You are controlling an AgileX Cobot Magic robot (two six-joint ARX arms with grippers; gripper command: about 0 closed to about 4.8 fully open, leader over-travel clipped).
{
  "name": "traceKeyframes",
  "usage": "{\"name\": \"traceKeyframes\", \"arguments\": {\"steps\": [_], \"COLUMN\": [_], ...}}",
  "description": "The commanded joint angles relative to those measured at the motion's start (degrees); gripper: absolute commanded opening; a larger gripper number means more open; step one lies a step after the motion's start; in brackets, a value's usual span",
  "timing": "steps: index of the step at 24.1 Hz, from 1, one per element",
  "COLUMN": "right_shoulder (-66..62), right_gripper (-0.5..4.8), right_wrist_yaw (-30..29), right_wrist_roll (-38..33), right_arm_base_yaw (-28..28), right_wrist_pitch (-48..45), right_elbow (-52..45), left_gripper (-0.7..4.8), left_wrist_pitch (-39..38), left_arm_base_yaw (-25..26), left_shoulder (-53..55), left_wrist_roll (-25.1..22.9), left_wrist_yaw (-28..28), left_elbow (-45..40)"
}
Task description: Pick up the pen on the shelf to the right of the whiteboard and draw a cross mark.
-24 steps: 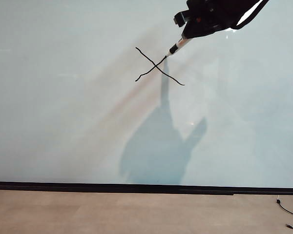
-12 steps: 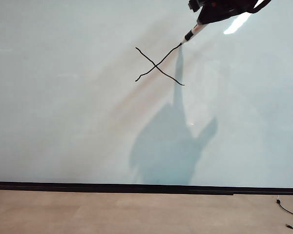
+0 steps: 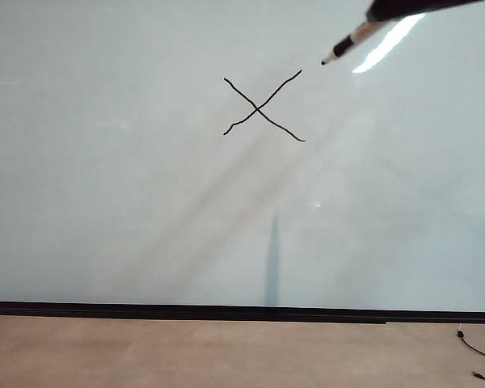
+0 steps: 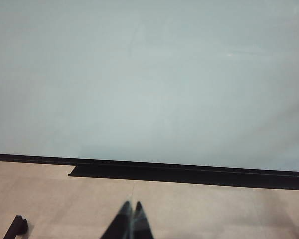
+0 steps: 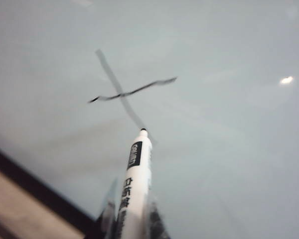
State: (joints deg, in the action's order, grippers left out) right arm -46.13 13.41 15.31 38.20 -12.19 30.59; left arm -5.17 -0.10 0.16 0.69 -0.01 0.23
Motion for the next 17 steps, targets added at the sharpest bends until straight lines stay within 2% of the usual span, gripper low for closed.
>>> {"name": "traceKeyframes", "arguments": {"steps": [1, 6, 9, 13, 17], "right_shoulder": [10.91, 31.78, 46.45, 45.72, 46.05], "right_gripper": [-0.05, -0.05, -0.04, -0.05, -0.05], "right_wrist_yaw": [-0.48, -0.44, 1.29, 3.98, 6.01], "right_wrist_roll": [-1.95, -1.75, -1.84, -1.81, -4.02], "right_arm_base_yaw": [0.52, 0.37, 0.22, -0.04, -2.27], "right_wrist_pitch": [-1.79, 0.22, 9.88, 11.15, 6.64], "right_elbow": [-8.76, -21.38, -25.03, -25.64, -29.62], "left_gripper": [-0.05, -0.04, -0.05, -0.04, -0.04], "left_wrist_pitch": [0.52, 0.52, 0.48, 0.33, 0.07], "left_arm_base_yaw": [-0.02, -0.02, -0.02, -0.09, -0.02], "left_shoulder": [0.02, 0.02, 0.04, 0.02, 0.02], "left_wrist_roll": [-0.24, -0.24, -0.22, -0.24, -0.22], "left_wrist_yaw": [0.17, 0.17, 0.20, 0.15, 0.22], "left_elbow": [0.15, 0.15, 0.15, 0.13, 0.15]}}
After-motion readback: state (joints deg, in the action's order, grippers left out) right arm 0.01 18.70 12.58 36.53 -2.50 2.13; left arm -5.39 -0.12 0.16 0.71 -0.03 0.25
